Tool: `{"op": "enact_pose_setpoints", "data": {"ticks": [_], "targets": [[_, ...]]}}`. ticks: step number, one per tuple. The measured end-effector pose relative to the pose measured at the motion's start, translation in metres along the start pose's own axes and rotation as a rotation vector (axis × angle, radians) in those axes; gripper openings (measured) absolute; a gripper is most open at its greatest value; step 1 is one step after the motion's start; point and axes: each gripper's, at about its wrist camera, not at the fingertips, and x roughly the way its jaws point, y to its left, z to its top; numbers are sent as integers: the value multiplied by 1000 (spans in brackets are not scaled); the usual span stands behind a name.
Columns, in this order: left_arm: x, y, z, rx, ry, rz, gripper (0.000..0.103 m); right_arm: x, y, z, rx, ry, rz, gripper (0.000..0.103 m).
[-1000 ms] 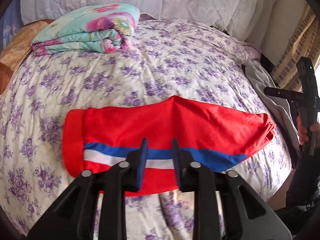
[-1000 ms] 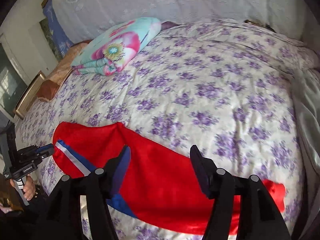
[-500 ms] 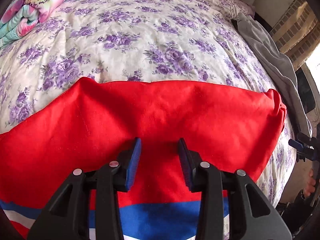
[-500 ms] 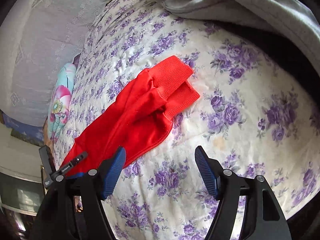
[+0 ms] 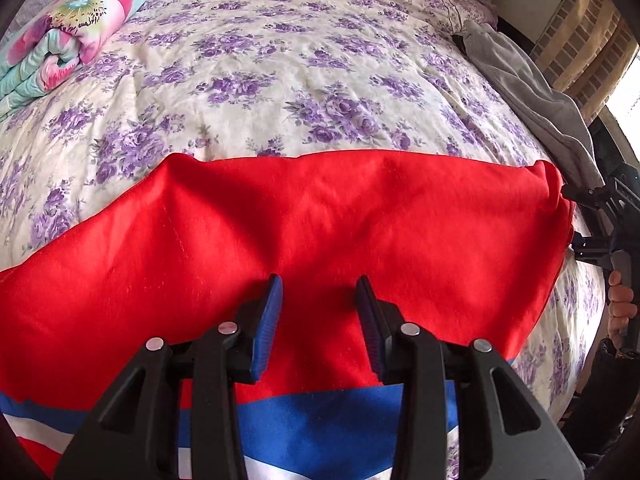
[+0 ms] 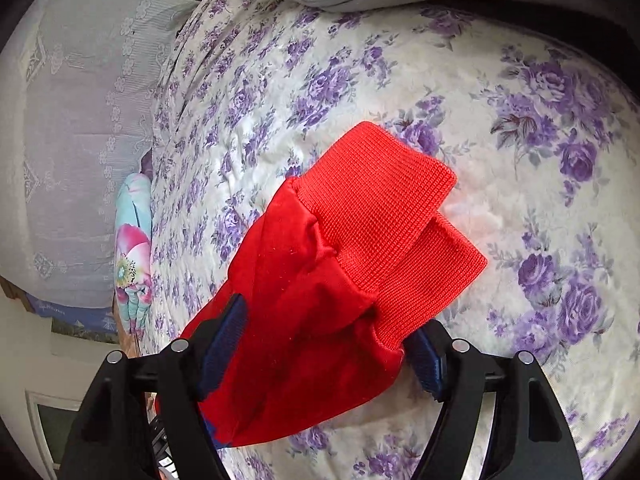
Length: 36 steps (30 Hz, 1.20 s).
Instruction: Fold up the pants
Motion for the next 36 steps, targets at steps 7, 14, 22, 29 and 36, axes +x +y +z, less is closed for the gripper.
{"op": "enact_pose_setpoints", "data": {"ticks": [7, 14, 22, 29, 36], "targets": [[2, -3, -1, 15, -7, 15, 38, -5, -17, -1, 1, -20, 12, 53], [2, -3, -1, 20, -11, 13, 38, -9, -17, -18, -143, -97, -42, 26], [-32, -32, -4, 22, -72, -78, 36, -6, -1, -37, -348, -222, -168, 24], [-21, -123, 17, 82, -21, -149, 16, -5, 4, -47, -441, -292, -210, 24], [39, -165, 33, 9, 39, -141, 4, -6, -3, -44, -425, -289, -153, 24]]}}
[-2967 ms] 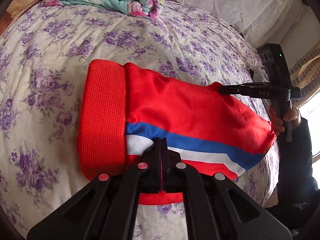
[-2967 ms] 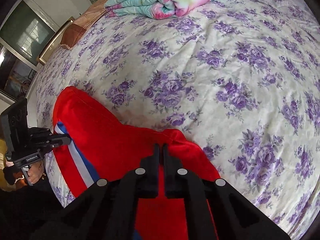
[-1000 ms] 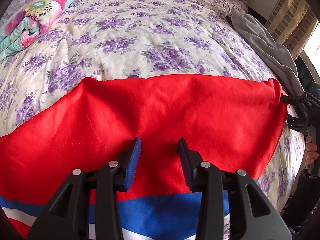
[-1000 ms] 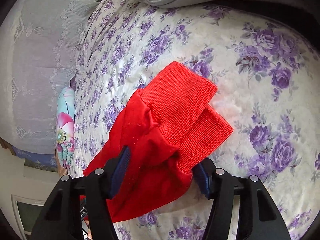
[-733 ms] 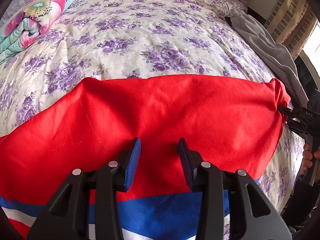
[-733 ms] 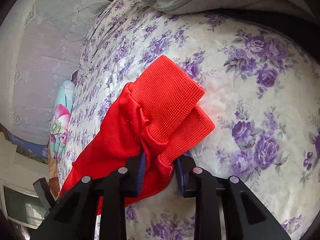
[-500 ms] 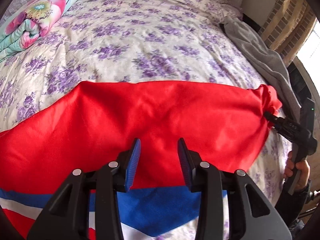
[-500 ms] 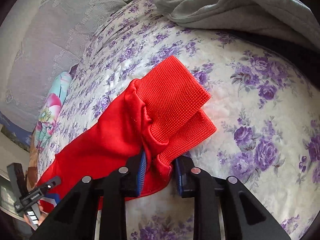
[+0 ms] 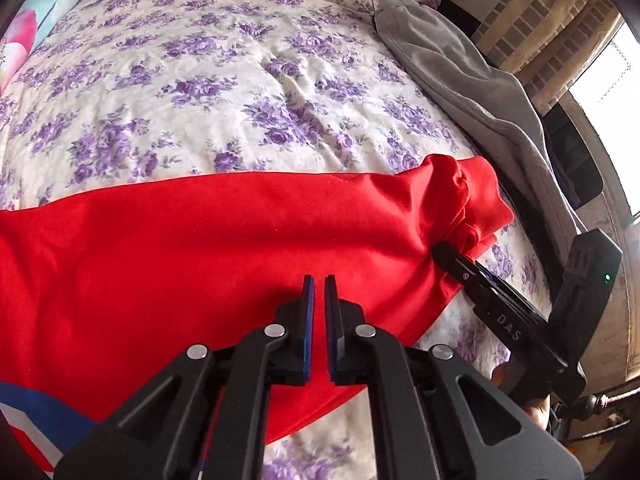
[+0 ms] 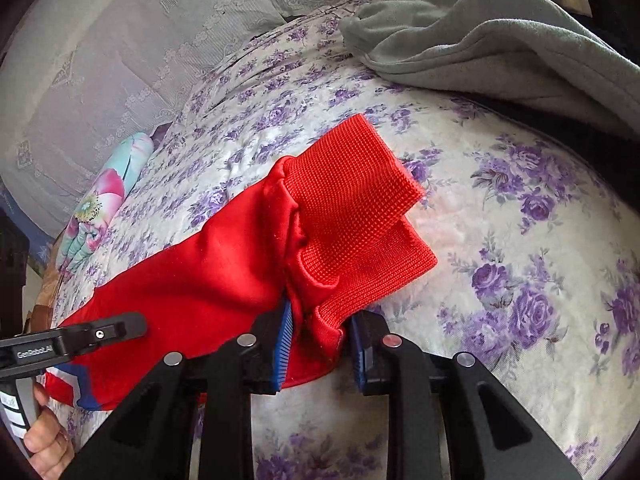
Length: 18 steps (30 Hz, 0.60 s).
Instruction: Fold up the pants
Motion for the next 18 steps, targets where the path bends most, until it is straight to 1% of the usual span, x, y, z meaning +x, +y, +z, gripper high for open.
{"op": "enact_pose_setpoints", "data": {"ticks": [3, 5, 11, 14, 18], "targets": [[20, 3, 2, -27, 3, 16, 2, 1, 1, 0, -5, -1, -1, 25], [24, 5, 1, -34, -20, 17, 2, 1, 0, 0, -4, -1, 3, 25], [21, -3, -8, 26, -82, 72, 2, 1, -1, 1, 5, 4, 4, 25], [20, -2, -11, 35, -101, 65, 2, -3, 0, 8, 19, 20, 10, 24], [18, 3, -11, 20, -108, 26, 2, -18, 27, 21, -77, 9, -49, 21]]}}
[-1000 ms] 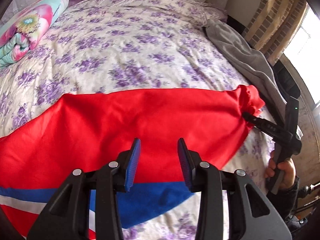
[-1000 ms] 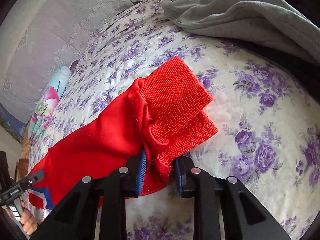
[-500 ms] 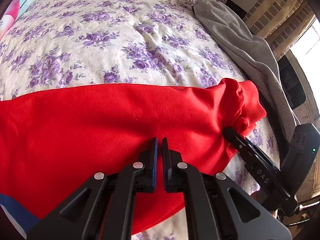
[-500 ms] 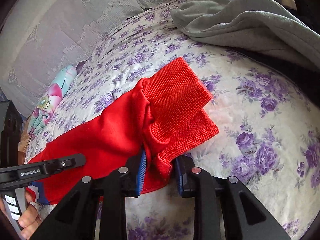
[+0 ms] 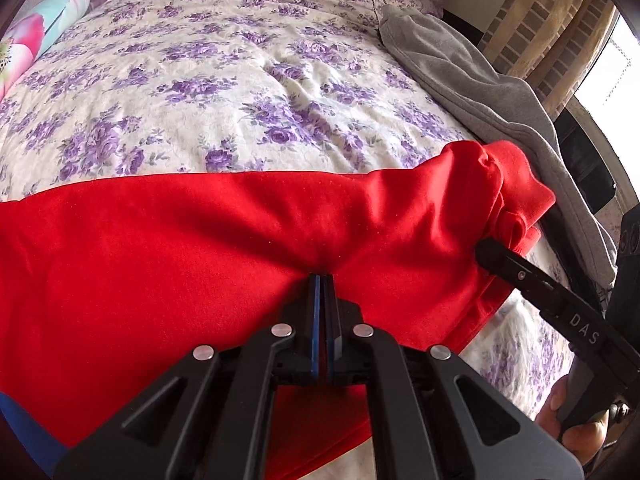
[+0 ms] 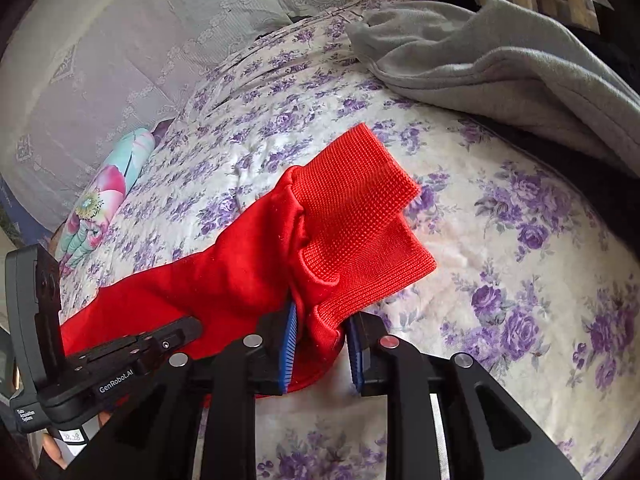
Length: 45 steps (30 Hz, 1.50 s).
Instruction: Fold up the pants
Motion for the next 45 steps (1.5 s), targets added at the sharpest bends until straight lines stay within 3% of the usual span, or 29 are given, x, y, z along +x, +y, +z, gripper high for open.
{"op": "enact_pose_setpoints", "data": {"ticks": [6, 8, 11, 15, 19, 23, 26, 27, 28, 30, 32, 35, 37, 38, 39, 44, 45], "targets": [[-19, 16, -5, -80, -15, -51, 2, -28, 65, 24, -171, -42, -58, 19], [-49, 29, -13, -102, -79, -36, 2, -40, 94, 25, -245, -67, -35, 19], [-104, 67, -28, -185, -156, -76, 2, -49, 146, 21, -384, -95, -11, 19], [-176, 144, -58, -302, -250, 65, 2, -39, 218, 1, -594, -95, 10, 19], [-222, 223, -93, -433, -255, 225, 2, -3, 276, -42, -797, -22, 10, 18], [-222, 272, -115, -494, -220, 232, 3, 46, 300, -96, -926, 154, -3, 19], [-202, 285, -121, -500, -183, 211, 5, 47, 304, -111, -947, 144, -38, 25], [-201, 284, -120, -486, -196, 216, 5, 45, 305, -109, -938, 165, -21, 34], [-200, 281, -119, -466, -202, 227, 5, 41, 304, -104, -904, 197, 17, 38], [-198, 278, -117, -442, -206, 232, 6, 37, 301, -92, -803, 301, 127, 59], [-198, 278, -118, -437, -217, 225, 6, 25, 301, -78, -733, 359, 208, 61], [-198, 281, -120, -443, -231, 204, 6, -4, 306, -48, -698, 262, 287, 60], [-199, 283, -120, -449, -234, 193, 6, -8, 311, -36, -722, 185, 229, 48], [-199, 283, -120, -451, -235, 189, 6, -2, 313, -32, -722, 188, 215, 23], [-199, 284, -120, -453, -236, 186, 6, 9, 314, -29, -708, 220, 224, 13], [-198, 284, -120, -449, -241, 183, 6, 82, 308, -51, -650, 379, 199, 15], [-198, 283, -120, -449, -241, 184, 6, 82, 306, -53, -634, 342, 217, 15]]}}
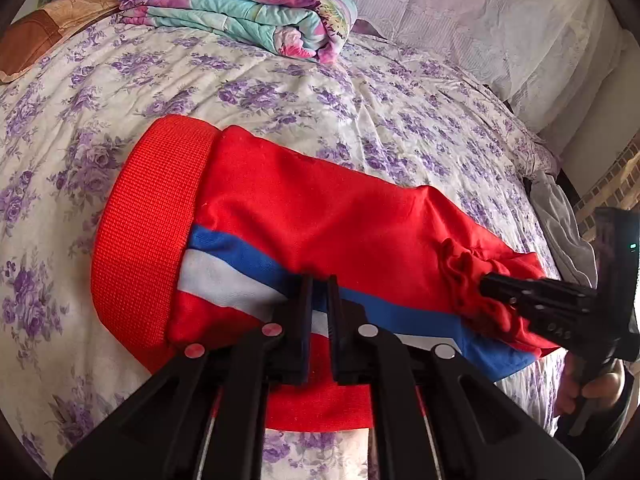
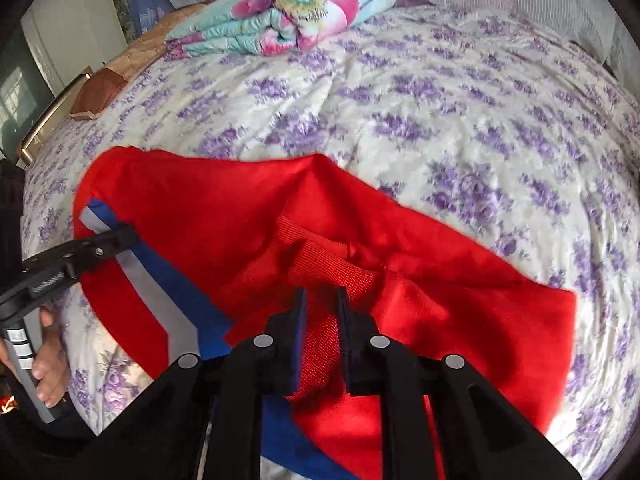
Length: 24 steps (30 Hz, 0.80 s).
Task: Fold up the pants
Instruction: 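Fold the cuffs over toward the waistband with the right tool, then release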
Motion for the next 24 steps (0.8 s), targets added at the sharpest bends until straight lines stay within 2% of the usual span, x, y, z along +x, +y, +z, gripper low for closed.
{"op": "enact_pose_setpoints", "data": {"ticks": [3, 5, 8, 10, 11, 12, 14, 17, 21, 24], "targets": [[0, -1, 1, 4, -2, 4, 6, -7, 5, -4, 0, -15, -9, 16], [-1, -2, 1, 7, 4, -8, 8, -19, 2, -6, 36, -39, 18, 18], [-19, 0, 2, -14, 19, -95, 28, -66, -6, -17, 98, -156, 114, 19], [-48, 5, 3, -27, -28, -135, 55, -103, -12, -33, 109, -265, 132, 28], [-64, 10, 4, -37, -58, -138, 63, -118, -17, -43, 118, -314, 125, 38], [-80, 15, 5, -53, -86, -126, 73, -129, -22, -53, 129, -346, 112, 43], [-105, 29, 7, -103, -113, -77, 74, -140, -32, -71, 158, -362, 94, 43], [-118, 48, 6, -188, -77, -26, 74, -143, -46, -96, 209, -355, 116, 43], [-108, 63, -8, -288, -22, -46, 75, -145, -56, -120, 234, -359, 159, 43], [-88, 67, -19, -348, 29, -102, 75, -151, -58, -133, 240, -366, 169, 43]]}}
